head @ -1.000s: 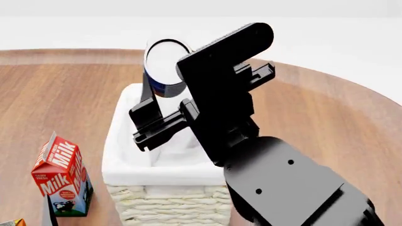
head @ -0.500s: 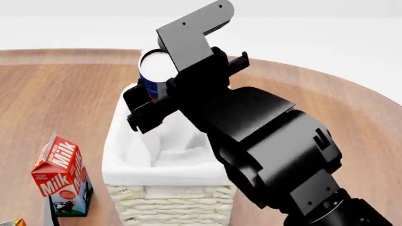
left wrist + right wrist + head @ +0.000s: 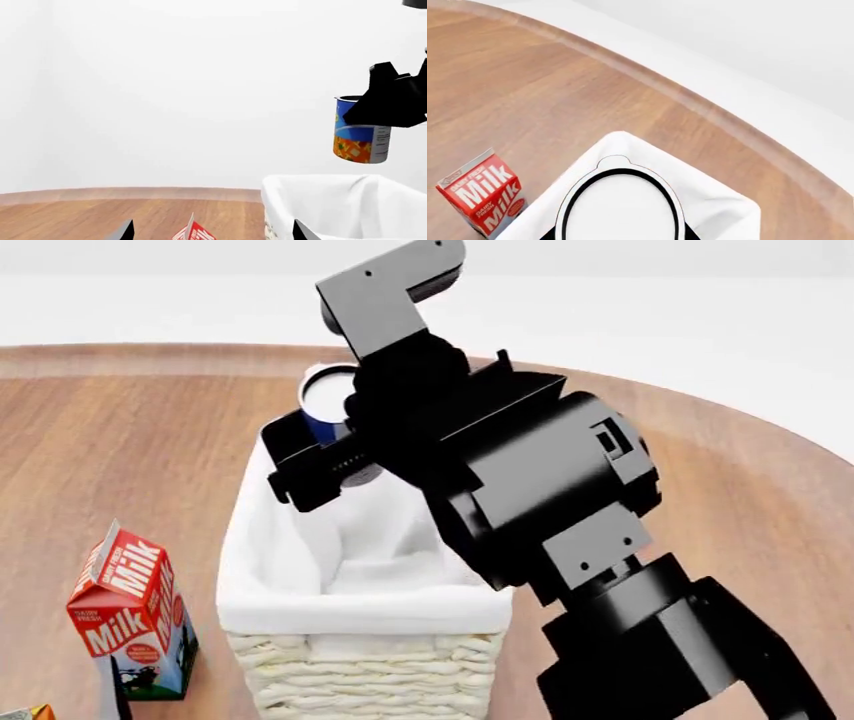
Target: Pick up the alphabet soup, and put it in the basket.
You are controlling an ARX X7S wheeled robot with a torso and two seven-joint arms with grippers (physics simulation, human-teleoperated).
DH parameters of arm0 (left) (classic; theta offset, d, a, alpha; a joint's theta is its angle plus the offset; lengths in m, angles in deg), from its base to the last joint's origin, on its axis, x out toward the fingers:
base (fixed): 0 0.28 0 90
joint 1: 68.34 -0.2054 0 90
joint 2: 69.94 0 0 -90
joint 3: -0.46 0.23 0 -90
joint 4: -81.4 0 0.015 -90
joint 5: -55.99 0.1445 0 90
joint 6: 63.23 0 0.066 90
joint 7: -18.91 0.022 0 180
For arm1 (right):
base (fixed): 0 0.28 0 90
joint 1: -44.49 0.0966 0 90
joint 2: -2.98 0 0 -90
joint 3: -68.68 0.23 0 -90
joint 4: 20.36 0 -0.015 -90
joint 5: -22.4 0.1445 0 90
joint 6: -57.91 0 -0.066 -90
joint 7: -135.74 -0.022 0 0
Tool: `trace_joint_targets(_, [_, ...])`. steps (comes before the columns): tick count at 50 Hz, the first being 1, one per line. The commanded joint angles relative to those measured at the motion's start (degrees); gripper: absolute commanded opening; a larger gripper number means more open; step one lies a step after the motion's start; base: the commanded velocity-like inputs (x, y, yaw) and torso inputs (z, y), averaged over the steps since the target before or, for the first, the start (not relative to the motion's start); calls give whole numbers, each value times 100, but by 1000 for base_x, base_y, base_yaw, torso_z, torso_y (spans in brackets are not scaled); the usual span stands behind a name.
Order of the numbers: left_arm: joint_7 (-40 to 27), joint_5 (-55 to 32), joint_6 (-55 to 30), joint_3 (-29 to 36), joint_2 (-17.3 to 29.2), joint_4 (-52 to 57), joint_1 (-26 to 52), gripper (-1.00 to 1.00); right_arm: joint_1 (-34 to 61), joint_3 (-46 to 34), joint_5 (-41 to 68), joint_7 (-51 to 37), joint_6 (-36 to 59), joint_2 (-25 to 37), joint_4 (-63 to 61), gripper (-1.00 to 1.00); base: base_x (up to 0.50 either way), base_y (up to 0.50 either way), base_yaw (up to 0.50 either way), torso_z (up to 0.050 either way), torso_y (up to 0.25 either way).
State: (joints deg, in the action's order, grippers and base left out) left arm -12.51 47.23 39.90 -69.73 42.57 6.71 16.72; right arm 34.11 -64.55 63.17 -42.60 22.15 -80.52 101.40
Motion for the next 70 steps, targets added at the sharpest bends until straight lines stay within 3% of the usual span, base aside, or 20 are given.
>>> trace_joint_targets(1, [-2, 8, 0, 32, 5, 17, 0, 100, 423, 41, -98, 201, 50, -338, 824, -100, 0, 0, 0, 0, 0])
trace_joint_targets(34, [-206, 474, 50, 99, 30, 106, -50, 100, 830, -80, 197, -34, -86, -541, 1527, -100, 0, 0, 0, 0, 1])
trace_joint_targets(70, [-255, 538, 107, 149, 48, 79, -23, 100, 852, -343, 427, -49, -315, -495, 1714, -100, 0, 0, 0, 0, -74])
